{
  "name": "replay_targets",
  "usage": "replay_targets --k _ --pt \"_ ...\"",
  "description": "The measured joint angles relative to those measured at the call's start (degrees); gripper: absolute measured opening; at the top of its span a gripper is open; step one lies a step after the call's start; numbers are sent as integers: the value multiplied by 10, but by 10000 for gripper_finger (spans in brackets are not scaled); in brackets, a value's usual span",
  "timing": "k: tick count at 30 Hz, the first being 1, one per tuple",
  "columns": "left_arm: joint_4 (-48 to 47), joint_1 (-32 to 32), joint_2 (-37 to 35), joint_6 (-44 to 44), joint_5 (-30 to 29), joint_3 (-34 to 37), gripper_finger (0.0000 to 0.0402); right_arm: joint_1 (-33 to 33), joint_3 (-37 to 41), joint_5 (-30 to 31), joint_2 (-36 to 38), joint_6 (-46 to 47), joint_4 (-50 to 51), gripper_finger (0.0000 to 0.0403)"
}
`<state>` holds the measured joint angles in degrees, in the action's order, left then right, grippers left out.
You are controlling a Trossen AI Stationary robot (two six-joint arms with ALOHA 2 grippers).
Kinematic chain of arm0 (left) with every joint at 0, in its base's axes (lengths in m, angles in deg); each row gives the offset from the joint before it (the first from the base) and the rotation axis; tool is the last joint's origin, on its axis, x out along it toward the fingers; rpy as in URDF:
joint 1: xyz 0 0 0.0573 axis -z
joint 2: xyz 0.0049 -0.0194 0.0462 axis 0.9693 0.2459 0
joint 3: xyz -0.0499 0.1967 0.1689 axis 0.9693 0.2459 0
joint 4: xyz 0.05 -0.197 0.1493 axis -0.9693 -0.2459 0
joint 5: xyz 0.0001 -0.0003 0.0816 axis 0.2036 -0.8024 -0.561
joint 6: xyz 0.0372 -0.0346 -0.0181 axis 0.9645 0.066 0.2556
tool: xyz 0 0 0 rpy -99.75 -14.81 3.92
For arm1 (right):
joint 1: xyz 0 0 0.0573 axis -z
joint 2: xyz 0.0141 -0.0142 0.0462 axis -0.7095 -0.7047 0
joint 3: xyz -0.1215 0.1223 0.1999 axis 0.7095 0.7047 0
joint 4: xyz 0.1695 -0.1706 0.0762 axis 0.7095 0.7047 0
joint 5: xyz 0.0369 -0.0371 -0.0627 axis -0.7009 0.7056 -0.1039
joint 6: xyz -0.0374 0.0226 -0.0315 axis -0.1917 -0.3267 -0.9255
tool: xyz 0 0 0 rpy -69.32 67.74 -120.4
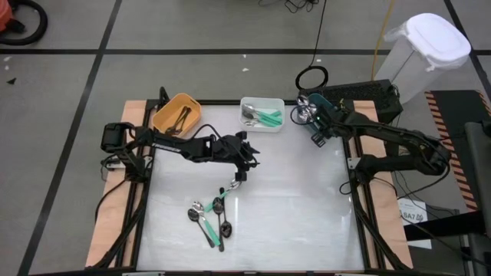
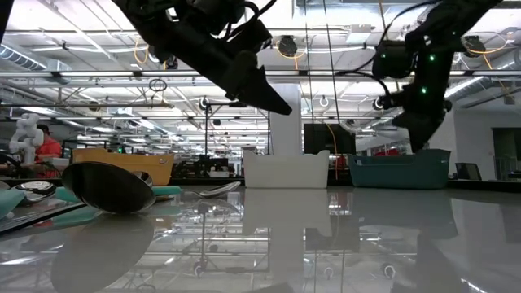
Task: Sort silverware by color (type)
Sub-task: Put the blue patterned spoon into the blue bin
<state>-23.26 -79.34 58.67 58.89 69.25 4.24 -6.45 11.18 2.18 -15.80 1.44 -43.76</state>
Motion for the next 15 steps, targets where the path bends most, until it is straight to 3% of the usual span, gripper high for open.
replay_targets --k 7,15 --pt "5 0 0 1 0 0 193 0 -107 1 -15 5 142 58" --pt "5 0 0 1 3 0 193 7 -173 4 -101 25 305 57"
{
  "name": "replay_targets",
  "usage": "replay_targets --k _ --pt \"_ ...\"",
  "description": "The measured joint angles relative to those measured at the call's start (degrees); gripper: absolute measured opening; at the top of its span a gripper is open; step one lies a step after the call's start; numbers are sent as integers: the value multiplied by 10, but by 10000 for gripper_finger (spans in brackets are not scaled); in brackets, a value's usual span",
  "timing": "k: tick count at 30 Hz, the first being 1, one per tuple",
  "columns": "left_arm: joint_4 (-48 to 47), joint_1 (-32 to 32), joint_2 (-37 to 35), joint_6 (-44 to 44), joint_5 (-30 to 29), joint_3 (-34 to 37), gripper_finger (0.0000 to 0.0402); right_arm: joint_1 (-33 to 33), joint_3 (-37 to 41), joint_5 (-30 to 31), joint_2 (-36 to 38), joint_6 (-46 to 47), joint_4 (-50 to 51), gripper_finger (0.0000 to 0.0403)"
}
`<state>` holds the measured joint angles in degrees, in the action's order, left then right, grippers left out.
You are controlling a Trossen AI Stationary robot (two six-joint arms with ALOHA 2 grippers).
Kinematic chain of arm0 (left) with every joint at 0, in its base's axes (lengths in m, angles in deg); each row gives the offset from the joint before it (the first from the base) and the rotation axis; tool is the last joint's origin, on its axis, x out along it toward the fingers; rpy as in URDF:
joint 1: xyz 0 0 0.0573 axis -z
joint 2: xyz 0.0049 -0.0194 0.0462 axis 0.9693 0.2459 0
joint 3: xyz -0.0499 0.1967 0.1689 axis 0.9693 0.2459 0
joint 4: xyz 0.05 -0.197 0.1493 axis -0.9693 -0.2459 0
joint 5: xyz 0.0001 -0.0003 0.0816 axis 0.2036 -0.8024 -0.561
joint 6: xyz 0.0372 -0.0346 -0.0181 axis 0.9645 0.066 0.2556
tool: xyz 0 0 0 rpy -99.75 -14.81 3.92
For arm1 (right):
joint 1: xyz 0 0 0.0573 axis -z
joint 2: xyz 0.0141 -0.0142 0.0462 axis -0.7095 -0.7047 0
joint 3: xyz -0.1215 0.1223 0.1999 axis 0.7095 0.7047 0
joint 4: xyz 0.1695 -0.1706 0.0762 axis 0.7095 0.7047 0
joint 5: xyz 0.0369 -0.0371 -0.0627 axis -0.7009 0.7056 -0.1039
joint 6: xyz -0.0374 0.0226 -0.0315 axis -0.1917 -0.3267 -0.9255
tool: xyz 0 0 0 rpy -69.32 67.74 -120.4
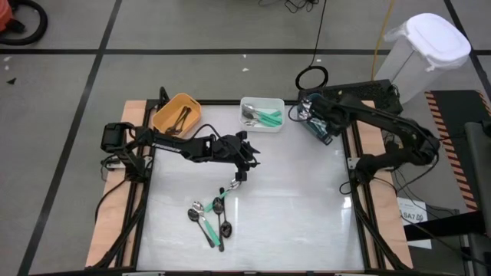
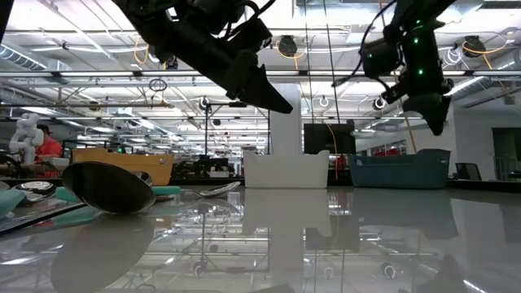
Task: Sort silverware by color (type)
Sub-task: Put the blue patterned spoon into the blue bin
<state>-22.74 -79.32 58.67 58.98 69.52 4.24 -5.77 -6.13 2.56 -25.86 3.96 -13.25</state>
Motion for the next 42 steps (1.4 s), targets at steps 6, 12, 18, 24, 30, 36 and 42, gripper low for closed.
replay_targets --k 6,12,18,24,30,36,42 --pt "0 0 0 -5 10 0 193 11 -1 1 -67 -2 33 57" --pt "0 3 0 -5 10 0 193 20 -1 35 -124 -22 36 63" --pt "0 4 0 -4 11 0 193 21 -1 97 -139 -39 30 84" --pt "0 4 0 -4 11 0 193 21 -1 140 -139 -39 18 105" --pt "0 7 0 -5 11 0 193 21 -1 195 -135 -26 7 136" --pt "0 10 0 -5 12 0 193 21 -1 154 -111 -15 12 152" --pt "0 13 0 -5 12 0 193 24 -1 132 -103 -13 43 126"
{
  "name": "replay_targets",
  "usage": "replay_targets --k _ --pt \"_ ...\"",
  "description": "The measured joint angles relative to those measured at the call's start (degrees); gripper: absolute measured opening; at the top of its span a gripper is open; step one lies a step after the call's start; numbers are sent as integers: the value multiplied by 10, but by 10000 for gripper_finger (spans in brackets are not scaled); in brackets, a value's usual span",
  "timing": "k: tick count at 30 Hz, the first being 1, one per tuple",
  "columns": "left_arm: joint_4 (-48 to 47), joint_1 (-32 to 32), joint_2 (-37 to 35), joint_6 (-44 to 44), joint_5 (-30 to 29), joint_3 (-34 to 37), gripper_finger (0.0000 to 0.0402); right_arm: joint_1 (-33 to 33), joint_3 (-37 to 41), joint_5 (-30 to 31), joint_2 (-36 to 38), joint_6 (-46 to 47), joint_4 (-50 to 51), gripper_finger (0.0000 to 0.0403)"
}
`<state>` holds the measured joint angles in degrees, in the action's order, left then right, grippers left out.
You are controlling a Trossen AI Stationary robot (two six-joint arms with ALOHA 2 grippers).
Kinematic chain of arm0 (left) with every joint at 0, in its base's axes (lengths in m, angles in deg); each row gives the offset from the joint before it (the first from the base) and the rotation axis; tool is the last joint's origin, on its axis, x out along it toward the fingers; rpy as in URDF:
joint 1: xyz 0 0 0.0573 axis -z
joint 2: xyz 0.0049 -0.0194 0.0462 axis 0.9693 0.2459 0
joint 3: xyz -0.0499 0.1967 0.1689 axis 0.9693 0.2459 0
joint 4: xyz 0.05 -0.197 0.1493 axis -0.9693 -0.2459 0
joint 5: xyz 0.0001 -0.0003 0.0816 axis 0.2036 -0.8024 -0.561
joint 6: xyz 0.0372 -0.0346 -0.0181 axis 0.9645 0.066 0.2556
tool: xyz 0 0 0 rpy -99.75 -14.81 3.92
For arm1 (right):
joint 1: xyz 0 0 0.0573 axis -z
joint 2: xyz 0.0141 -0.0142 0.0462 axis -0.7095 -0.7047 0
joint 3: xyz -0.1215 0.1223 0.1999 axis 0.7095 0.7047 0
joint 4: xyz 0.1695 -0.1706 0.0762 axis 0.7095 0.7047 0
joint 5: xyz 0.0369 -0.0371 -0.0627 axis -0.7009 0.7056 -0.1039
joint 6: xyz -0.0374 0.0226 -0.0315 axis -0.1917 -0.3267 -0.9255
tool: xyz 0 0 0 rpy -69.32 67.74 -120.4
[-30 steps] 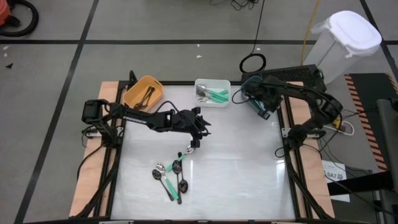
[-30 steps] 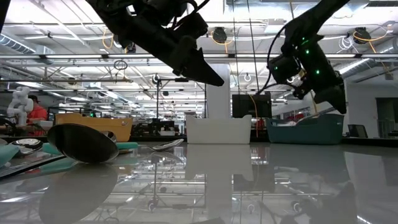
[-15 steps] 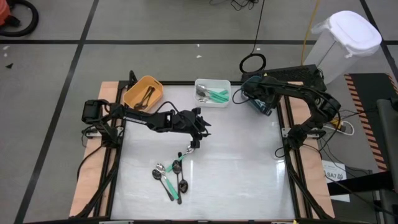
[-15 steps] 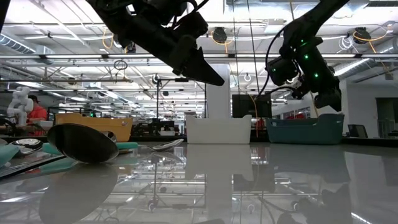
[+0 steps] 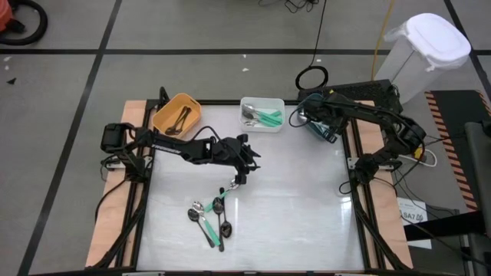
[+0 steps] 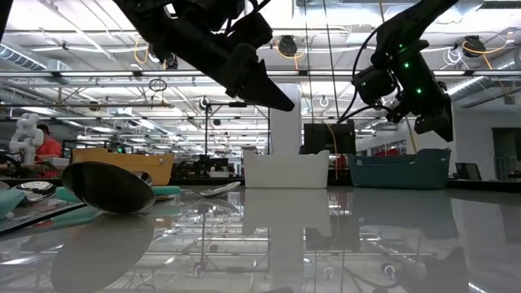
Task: Sort silverware by color (type)
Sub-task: Put the blue patterned spoon into the blue bin
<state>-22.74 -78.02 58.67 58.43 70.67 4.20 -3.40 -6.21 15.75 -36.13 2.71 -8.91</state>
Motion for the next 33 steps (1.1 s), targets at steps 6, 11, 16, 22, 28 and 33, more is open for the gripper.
replay_targets --k 6,11,16,22,28,33 --pt "0 7 0 -2 0 0 193 2 0 -14 0 14 -8 70" --pt "0 13 0 -2 0 0 193 2 0 -14 0 26 -6 25" --pt "0 16 0 -2 0 0 193 2 4 -15 0 39 -1 4" --pt "0 16 0 -2 0 0 193 2 41 -14 0 58 -5 5" --pt "0 16 0 -2 0 0 193 2 53 3 -1 52 -38 2" --pt "0 16 0 -2 0 0 193 3 53 40 -1 26 -86 1"
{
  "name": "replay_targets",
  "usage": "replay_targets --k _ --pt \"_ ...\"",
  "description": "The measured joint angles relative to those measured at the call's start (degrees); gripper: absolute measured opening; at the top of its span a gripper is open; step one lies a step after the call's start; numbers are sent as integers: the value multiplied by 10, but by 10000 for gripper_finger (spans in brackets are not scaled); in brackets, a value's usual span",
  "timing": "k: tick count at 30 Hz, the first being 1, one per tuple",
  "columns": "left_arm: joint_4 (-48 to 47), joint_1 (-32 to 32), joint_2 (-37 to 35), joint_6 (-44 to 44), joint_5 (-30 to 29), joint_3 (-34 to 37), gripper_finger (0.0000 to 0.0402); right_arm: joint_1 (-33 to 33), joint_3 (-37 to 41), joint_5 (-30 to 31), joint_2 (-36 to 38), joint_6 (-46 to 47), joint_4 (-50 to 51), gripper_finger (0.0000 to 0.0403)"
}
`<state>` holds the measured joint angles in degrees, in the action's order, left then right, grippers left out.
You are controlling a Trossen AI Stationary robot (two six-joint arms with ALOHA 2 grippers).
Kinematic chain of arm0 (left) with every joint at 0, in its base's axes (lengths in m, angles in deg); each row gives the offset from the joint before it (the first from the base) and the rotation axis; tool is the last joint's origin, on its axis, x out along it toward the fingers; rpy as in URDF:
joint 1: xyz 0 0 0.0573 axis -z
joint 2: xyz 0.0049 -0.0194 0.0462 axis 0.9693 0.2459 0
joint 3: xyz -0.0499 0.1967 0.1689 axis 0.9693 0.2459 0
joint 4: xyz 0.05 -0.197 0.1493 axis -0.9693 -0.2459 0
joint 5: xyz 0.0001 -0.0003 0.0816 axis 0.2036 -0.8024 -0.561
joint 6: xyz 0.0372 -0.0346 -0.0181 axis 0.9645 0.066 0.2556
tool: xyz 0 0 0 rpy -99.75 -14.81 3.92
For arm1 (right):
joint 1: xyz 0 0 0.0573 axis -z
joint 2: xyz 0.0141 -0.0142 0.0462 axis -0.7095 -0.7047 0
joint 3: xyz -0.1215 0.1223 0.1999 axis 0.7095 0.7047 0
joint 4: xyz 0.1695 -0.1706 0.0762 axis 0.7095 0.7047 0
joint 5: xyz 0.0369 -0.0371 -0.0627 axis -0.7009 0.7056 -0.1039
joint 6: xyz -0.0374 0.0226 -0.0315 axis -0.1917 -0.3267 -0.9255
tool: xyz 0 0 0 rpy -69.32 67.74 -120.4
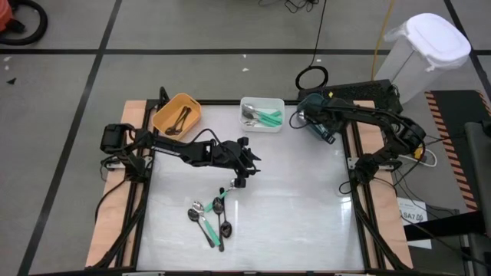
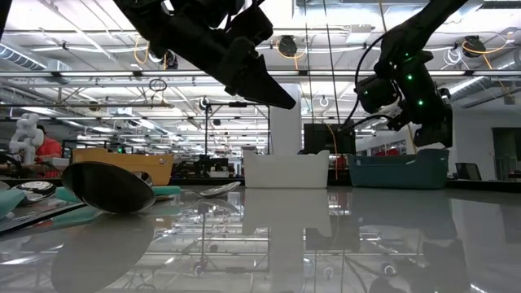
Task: Sort silverware by color (type)
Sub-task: Put the blue patterned spoon into the blue bin
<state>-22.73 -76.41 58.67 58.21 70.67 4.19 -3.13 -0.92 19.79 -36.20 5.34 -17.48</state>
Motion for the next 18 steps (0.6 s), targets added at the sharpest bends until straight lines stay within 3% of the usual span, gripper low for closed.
replay_targets --k 6,18 --pt "0 0 0 0 0 0 193 0 0 6 0 -34 -65 1" --pt "0 0 0 0 0 0 193 -15 0 5 0 -44 -64 1"
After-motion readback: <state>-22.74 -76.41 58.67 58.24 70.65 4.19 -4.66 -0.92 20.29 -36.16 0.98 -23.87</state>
